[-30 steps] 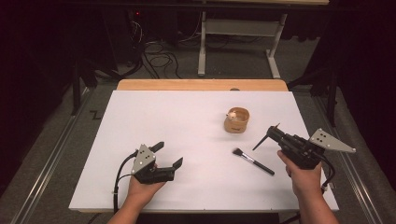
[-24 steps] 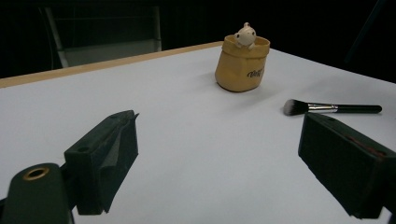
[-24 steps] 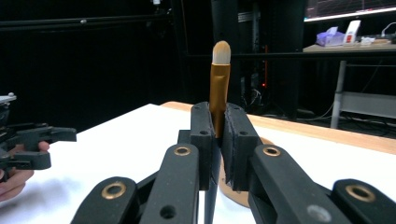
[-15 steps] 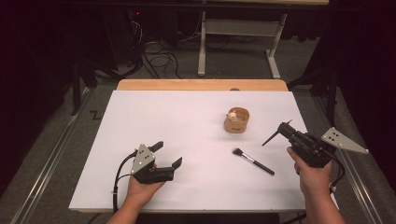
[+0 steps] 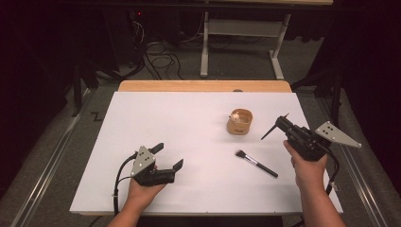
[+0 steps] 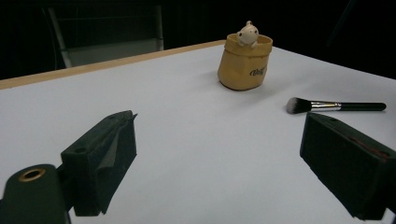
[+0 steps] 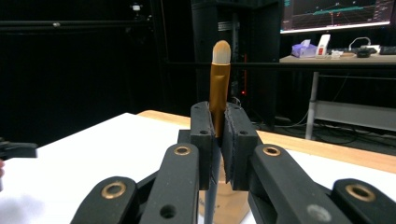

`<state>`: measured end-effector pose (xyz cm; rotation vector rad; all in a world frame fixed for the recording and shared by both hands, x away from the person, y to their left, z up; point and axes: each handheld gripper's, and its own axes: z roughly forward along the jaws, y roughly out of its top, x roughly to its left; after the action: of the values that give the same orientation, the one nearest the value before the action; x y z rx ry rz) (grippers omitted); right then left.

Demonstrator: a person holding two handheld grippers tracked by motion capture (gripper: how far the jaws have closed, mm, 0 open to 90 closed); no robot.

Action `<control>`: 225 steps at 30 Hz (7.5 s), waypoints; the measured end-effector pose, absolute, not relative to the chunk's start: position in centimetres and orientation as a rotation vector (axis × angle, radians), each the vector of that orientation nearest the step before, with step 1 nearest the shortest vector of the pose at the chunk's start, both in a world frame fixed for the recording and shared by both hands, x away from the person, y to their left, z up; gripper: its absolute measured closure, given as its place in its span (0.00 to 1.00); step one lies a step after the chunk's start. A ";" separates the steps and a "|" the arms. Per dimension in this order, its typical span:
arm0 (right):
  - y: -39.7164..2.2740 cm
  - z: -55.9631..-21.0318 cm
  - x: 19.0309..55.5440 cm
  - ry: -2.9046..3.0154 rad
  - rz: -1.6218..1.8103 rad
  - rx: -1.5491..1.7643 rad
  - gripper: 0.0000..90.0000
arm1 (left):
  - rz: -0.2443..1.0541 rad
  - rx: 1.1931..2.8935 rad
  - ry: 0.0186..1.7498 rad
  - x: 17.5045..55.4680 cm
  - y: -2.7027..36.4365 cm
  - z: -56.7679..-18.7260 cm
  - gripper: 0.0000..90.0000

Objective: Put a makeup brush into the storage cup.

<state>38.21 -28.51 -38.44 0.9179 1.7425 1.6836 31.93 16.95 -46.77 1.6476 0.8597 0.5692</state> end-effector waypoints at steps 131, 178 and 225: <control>-23.3 -40.5 49.3 1.880 1.437 1.139 0.00 | 0.582 1.690 0.835 31.7 17.0 -46.6 0.00; -28.4 -42.0 39.4 1.890 1.421 1.070 0.00 | 0.598 1.678 0.857 31.8 17.3 -46.4 0.00; -30.4 -44.9 33.3 1.960 1.301 1.110 0.00 | 0.563 1.673 0.867 32.1 18.2 -46.7 0.01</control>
<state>33.29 -30.42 -44.89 1.1102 1.9597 1.3014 32.15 18.16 -46.72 1.6730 0.8671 0.5625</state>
